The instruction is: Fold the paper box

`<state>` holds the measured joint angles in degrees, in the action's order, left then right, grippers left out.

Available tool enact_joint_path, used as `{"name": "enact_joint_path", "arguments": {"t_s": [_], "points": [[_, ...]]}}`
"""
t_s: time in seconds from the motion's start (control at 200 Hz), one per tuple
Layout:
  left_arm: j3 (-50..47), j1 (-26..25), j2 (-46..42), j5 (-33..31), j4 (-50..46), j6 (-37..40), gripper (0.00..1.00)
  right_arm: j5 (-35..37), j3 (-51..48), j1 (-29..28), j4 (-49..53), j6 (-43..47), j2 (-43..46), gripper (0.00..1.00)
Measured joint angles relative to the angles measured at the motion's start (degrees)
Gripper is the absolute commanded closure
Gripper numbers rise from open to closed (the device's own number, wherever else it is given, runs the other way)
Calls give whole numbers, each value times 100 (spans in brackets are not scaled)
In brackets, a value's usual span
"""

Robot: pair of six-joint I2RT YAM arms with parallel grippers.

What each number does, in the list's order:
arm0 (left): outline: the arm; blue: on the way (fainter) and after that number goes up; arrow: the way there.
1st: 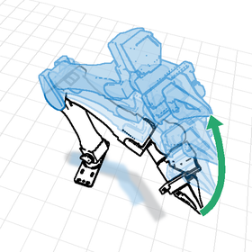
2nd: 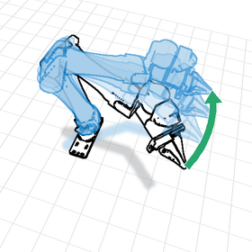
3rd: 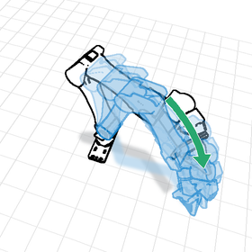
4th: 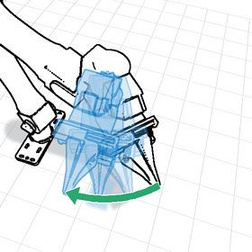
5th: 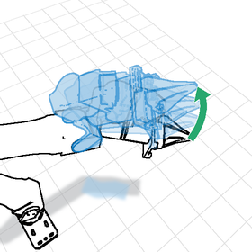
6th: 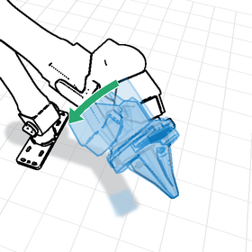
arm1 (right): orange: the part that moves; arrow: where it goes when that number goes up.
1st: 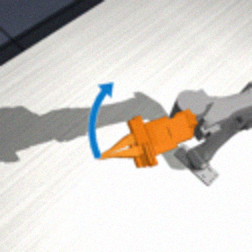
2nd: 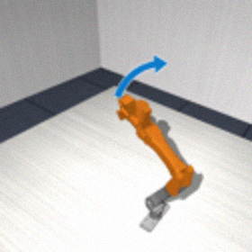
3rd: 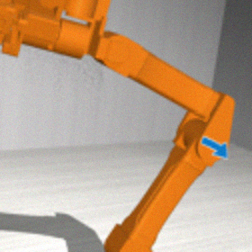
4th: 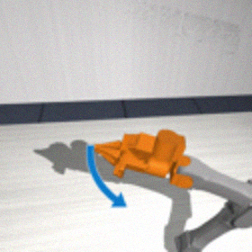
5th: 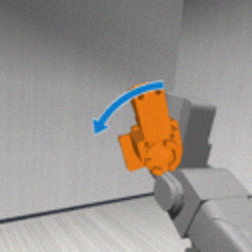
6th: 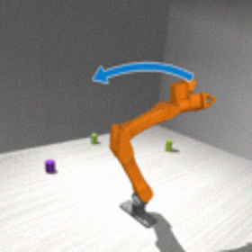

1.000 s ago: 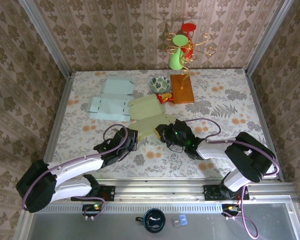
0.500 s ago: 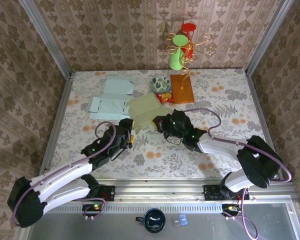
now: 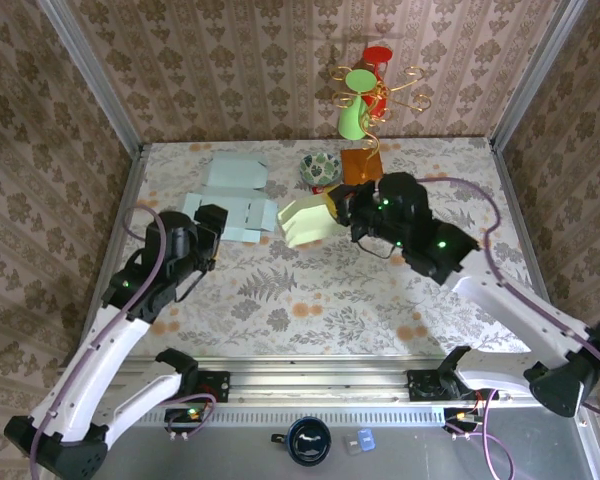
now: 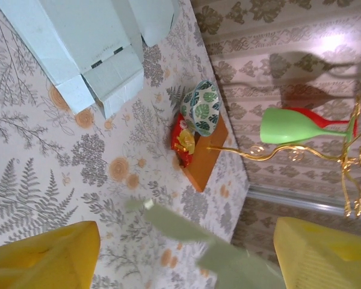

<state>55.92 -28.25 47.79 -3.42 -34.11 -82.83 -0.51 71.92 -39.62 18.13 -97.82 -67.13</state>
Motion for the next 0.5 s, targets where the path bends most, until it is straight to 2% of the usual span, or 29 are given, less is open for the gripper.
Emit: {"name": "enact_joint_path", "arguments": {"t_s": [0.165,0.245,0.325,0.5], "points": [[492,136,691,483,-291,662,25,81,1261,127,2011,-101,90,100],[555,136,992,758,-317,861,26,72,1631,284,2610,-149,52,100],[557,136,1274,1036,-306,979,28,33,1578,459,2896,-229,11,100],[568,136,1840,1576,-267,1325,34,-166,883,859,2828,-400,-461,100]]}}
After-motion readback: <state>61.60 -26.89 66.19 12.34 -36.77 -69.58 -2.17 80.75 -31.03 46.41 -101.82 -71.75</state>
